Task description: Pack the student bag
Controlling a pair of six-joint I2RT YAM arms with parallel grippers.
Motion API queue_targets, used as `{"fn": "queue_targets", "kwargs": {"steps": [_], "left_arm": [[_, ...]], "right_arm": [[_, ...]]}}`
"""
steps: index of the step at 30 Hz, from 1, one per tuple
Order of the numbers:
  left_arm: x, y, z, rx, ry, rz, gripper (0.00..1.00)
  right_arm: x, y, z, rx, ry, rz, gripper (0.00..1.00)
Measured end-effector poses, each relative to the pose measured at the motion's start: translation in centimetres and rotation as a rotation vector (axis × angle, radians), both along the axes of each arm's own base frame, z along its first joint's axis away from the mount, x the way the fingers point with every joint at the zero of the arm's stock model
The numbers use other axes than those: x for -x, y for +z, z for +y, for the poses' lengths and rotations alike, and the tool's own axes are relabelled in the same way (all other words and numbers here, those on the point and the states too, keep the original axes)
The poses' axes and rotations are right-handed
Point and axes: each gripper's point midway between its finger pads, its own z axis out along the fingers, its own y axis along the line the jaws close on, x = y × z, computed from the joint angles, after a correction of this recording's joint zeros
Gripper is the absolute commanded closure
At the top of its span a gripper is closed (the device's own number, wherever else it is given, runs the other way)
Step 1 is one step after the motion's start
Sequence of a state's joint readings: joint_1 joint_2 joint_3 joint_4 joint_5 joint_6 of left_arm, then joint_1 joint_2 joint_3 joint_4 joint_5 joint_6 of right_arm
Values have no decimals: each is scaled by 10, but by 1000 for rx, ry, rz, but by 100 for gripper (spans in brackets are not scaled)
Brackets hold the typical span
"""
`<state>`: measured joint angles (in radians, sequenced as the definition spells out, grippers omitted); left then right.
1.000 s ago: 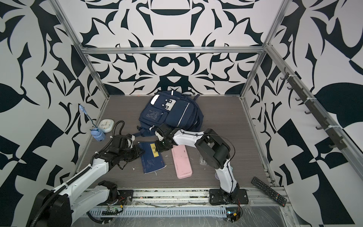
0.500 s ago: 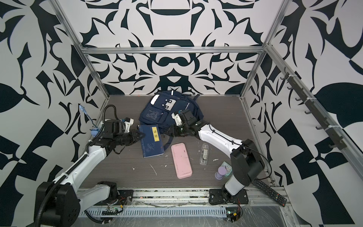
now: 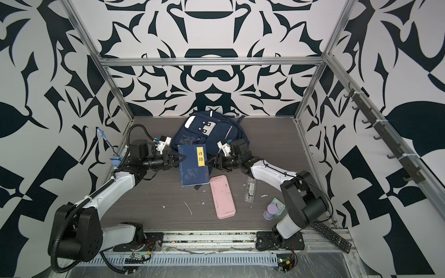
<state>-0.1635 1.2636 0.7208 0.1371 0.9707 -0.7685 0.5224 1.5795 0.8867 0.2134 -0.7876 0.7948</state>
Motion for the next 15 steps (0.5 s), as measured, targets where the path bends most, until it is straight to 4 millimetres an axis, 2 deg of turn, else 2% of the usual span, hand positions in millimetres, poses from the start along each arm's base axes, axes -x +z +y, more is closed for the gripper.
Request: {"fn": "queue_targets", "kwargs": {"steps": [9, 15], "left_arm": [[1, 7, -2, 33, -14, -9, 97], [1, 10, -3, 42, -18, -17, 97]], "right_arm": [[-4, 6, 15, -175, 20, 43, 35], [-6, 23, 24, -303, 54, 58, 41]]}}
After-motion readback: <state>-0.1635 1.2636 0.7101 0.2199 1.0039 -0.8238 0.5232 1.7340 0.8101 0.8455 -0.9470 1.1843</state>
